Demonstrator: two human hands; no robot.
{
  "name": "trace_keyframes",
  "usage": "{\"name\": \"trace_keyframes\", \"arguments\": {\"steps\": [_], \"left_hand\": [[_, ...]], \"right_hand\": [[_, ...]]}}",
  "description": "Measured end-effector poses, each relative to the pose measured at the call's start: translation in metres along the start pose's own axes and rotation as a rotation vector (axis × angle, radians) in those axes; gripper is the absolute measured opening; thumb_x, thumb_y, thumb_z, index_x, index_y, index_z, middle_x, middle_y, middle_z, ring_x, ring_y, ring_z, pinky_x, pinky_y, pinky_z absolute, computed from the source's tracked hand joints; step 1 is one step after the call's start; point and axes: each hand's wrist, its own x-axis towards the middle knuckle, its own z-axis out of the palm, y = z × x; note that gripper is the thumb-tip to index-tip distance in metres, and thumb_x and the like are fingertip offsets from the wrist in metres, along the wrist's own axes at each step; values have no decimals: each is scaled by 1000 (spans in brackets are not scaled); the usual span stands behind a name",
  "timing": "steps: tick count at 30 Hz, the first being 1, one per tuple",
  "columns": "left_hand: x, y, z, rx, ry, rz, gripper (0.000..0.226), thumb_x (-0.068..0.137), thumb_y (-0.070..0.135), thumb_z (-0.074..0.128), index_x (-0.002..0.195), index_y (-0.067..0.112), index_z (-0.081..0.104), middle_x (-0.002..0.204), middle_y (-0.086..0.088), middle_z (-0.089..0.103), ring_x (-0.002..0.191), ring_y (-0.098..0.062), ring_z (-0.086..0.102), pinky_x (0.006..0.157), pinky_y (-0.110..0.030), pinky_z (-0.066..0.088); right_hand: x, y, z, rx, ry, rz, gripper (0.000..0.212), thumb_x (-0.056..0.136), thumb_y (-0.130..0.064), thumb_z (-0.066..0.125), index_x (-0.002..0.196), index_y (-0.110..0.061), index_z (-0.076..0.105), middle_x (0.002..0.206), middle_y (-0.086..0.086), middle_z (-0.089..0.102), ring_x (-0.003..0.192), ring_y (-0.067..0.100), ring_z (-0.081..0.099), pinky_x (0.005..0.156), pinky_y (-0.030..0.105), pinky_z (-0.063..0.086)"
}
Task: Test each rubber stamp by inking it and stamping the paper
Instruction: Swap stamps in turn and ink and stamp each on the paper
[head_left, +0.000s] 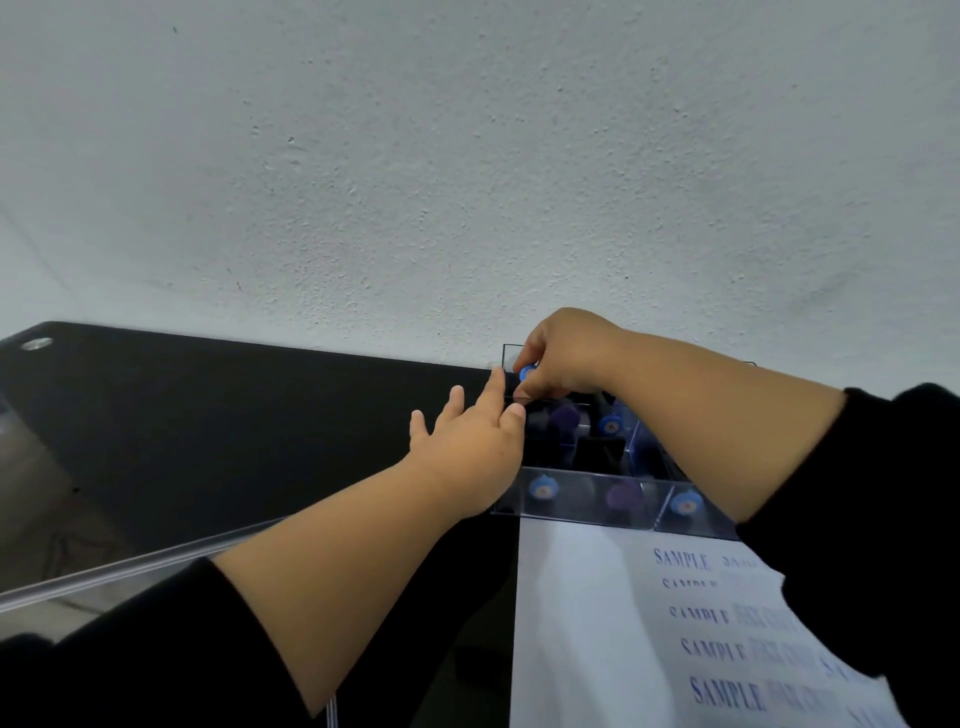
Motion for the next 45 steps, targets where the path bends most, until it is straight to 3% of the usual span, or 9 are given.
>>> {"name": "trace_keyframes", "arguments": {"steps": [3, 10, 14, 20, 25, 31, 35, 39, 45], "left_hand": [[0, -1, 0, 12, 4, 0, 50, 103, 23, 11, 152, 17, 8, 159, 13, -3, 146, -24, -12, 113, -52, -9], [-2, 1, -1, 5, 17, -2, 50, 103, 23, 11, 152, 18, 6, 159, 16, -1, 146, -21, -13, 113, -51, -10], [-2, 1, 0, -14, 26, -13, 50, 103, 24, 11, 153, 20, 4, 159, 13, -1, 146, -20, -13, 114, -51, -10], [-5, 4, 0, -179, 56, -52, 51, 103, 34, 11, 152, 28, -2, 158, 8, 18, 146, -14, -9, 115, -45, -12], [-8, 6, -2, -128, 64, -63, 53, 102, 41, 12, 152, 28, -3, 158, 6, 17, 147, -19, -7, 116, -46, -10], [-14, 21, -7, 149, 142, -26, 56, 100, 48, 11, 152, 29, 5, 160, 0, -7, 145, -26, -16, 113, -52, -12], [-13, 50, -6, 198, 121, 67, 57, 99, 51, 11, 152, 29, 9, 160, 1, -6, 145, -25, -16, 112, -53, -13], [-10, 68, 0, 259, 48, 127, 60, 98, 54, 11, 152, 28, 7, 160, 3, -6, 146, -21, -13, 112, -53, -13], [-11, 67, 6, 262, 31, 140, 59, 98, 54, 10, 152, 31, 1, 160, 5, -9, 147, -19, -8, 114, -51, -10]], "right_hand": [[4, -2, -3, -27, -46, -13, 33, 74, -19, 78, 105, -17, 68, 80, 0, 66, 61, 10, 57, 62, 17, 44], [8, 3, -10, 28, -205, -21, 31, 82, -4, 69, 112, -8, 66, 100, 10, 70, 84, 18, 66, 81, 24, 55], [8, 4, -7, -40, -264, -47, 34, 84, -7, 67, 117, -13, 64, 88, 1, 66, 68, 8, 61, 63, 10, 50], [9, 6, -6, -89, -299, -65, 34, 88, -4, 60, 121, -14, 62, 107, 7, 68, 67, 6, 59, 68, 12, 49], [3, 18, -8, -25, -178, -83, 29, 89, -5, 58, 116, -13, 64, 91, 7, 69, 62, 4, 57, 70, 13, 46], [-32, 47, -35, 97, 41, -63, 12, 86, -7, 63, 96, -10, 68, 64, -5, 61, 40, -7, 53, 48, 8, 44], [-64, 64, -50, -53, 36, -30, 1, 86, -19, 65, 85, -19, 65, 67, -3, 64, 53, 4, 56, 55, 12, 42], [-92, 75, -51, -147, -140, 55, 5, 88, -25, 62, 87, -20, 63, 65, -2, 62, 51, 6, 53, 51, 12, 43], [-101, 81, -39, -264, -287, 45, 25, 92, -34, 54, 114, -27, 62, 104, -1, 67, 91, 16, 63, 86, 31, 50]]}}
